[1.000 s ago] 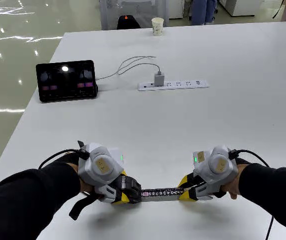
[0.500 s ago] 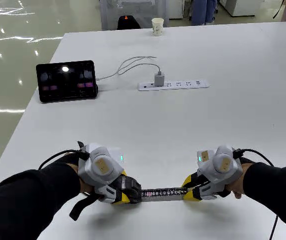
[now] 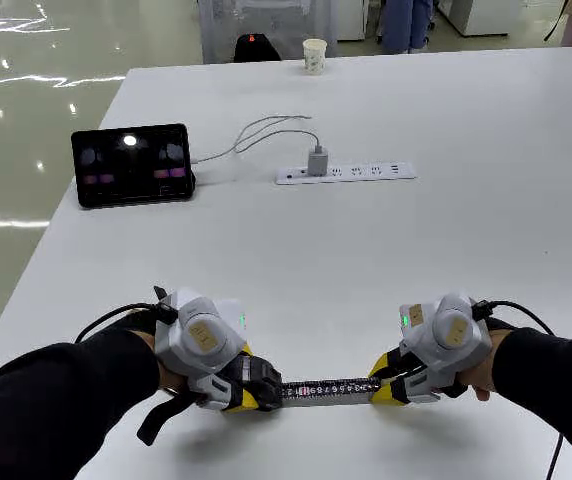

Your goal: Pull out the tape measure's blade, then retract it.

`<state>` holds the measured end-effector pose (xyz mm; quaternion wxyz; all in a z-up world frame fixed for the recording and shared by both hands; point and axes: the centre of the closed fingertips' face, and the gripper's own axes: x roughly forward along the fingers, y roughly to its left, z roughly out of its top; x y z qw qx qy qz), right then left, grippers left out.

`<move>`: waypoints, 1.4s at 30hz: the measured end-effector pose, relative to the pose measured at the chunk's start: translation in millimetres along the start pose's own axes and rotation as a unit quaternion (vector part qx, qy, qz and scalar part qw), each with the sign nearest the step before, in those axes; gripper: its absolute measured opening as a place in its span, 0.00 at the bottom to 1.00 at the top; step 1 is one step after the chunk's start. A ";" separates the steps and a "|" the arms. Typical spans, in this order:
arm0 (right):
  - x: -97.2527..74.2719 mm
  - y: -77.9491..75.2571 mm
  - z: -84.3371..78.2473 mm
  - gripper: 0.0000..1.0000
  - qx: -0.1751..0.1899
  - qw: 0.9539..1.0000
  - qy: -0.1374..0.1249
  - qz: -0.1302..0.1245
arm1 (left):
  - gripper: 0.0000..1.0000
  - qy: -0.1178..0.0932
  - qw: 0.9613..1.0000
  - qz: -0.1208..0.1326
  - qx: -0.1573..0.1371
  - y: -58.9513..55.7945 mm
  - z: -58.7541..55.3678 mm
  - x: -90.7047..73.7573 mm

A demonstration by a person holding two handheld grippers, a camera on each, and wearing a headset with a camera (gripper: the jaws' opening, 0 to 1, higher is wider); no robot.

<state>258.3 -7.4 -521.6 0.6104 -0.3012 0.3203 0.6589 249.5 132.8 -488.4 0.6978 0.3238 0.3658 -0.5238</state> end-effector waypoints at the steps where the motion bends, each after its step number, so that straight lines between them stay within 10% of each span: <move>1: -0.3 -0.1 -0.3 0.10 0.000 1.000 0.000 0.000 | 0.31 0.000 1.000 0.000 0.000 0.0 0.0 0.0; 42: -16.3 -3.5 -20.9 0.10 0.011 1.000 0.005 -0.007 | 0.31 -0.002 1.000 0.001 0.000 1.6 -0.4 0.6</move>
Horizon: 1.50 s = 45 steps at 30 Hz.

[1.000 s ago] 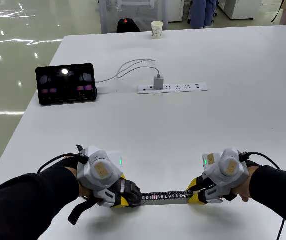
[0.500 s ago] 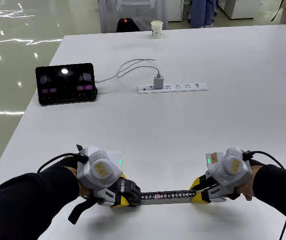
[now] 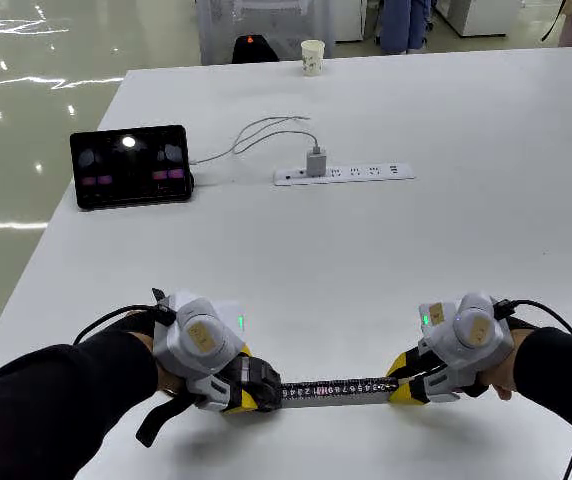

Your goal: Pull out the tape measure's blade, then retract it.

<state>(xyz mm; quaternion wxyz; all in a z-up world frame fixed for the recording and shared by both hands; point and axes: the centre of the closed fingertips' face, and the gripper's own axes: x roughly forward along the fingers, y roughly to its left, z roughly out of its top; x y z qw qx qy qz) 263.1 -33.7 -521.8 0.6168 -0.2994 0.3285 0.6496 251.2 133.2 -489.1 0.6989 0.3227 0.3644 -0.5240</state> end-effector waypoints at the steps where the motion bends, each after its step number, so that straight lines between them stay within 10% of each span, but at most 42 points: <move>1: -0.5 0.0 -0.6 0.10 0.001 1.000 -0.001 -0.001 | 0.31 0.000 1.000 0.000 0.000 0.0 0.0 0.0; 45: -18.0 0.2 -24.6 0.10 0.006 1.000 0.011 -0.003 | 0.31 0.000 1.000 0.002 0.000 -2.4 0.0 0.0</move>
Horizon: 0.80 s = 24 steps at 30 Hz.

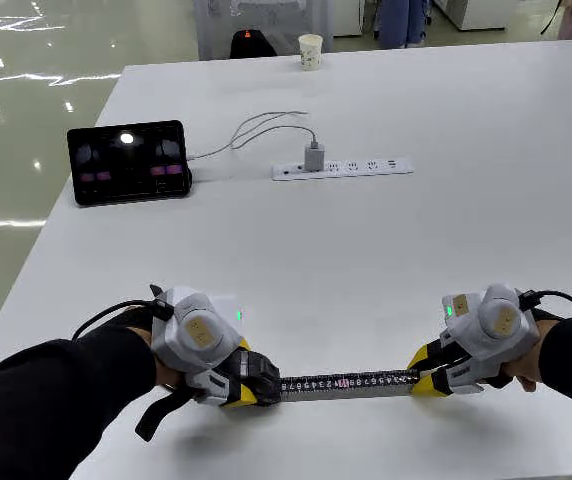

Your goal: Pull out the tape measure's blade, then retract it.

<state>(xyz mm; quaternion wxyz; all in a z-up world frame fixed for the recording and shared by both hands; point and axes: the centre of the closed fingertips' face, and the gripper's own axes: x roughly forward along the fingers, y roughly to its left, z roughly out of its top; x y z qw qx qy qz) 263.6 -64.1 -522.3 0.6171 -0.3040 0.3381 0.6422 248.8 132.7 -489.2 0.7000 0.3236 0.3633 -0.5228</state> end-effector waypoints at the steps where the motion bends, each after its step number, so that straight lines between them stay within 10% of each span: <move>1: -0.5 -0.2 -0.6 0.10 0.001 1.000 0.000 0.000 | 0.31 0.000 1.000 0.000 0.000 -0.1 0.0 0.0; 24: -8.5 -3.5 -10.8 0.10 0.004 1.000 0.005 0.000 | 0.31 0.001 1.000 -0.001 0.001 0.6 -0.1 0.2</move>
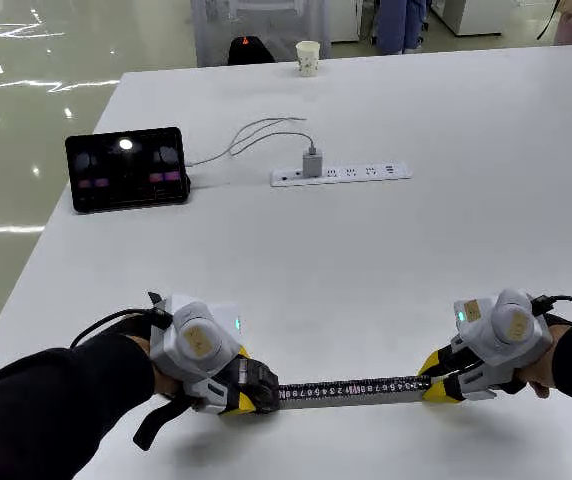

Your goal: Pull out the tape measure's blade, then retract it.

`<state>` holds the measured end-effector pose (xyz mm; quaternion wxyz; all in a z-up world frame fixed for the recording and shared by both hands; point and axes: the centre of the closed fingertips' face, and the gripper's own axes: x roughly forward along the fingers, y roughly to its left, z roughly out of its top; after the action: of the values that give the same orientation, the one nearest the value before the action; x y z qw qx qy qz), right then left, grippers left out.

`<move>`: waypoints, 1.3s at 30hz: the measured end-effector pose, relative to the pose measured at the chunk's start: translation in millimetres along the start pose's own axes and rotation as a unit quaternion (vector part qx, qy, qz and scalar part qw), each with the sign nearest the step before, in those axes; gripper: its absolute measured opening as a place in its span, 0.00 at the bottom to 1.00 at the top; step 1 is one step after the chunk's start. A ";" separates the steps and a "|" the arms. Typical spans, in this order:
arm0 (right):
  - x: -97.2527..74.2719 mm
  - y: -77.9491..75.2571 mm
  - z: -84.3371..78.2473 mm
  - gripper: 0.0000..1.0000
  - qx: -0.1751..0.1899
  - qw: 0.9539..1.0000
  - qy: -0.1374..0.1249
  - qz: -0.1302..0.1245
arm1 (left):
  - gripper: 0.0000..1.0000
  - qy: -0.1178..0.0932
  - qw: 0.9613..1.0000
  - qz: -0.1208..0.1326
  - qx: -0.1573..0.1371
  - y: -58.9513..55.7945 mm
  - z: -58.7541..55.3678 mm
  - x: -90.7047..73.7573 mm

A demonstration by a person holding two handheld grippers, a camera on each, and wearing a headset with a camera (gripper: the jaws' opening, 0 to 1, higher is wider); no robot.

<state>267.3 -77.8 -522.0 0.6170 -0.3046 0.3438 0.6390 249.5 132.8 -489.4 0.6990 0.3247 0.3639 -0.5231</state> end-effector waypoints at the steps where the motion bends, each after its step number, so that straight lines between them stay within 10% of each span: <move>1: -0.4 -0.3 -0.6 0.10 0.000 1.000 0.000 0.000 | 0.31 0.000 1.000 0.001 0.000 0.0 -0.1 -0.2; 39: -14.7 -1.3 -20.3 0.10 0.009 1.000 0.011 -0.007 | 0.31 -0.003 1.000 0.002 -0.001 -0.7 -0.1 0.0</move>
<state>268.6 -102.9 -521.8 0.6202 -0.3083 0.3544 0.6283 248.8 132.7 -489.5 0.7015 0.3231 0.3614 -0.5224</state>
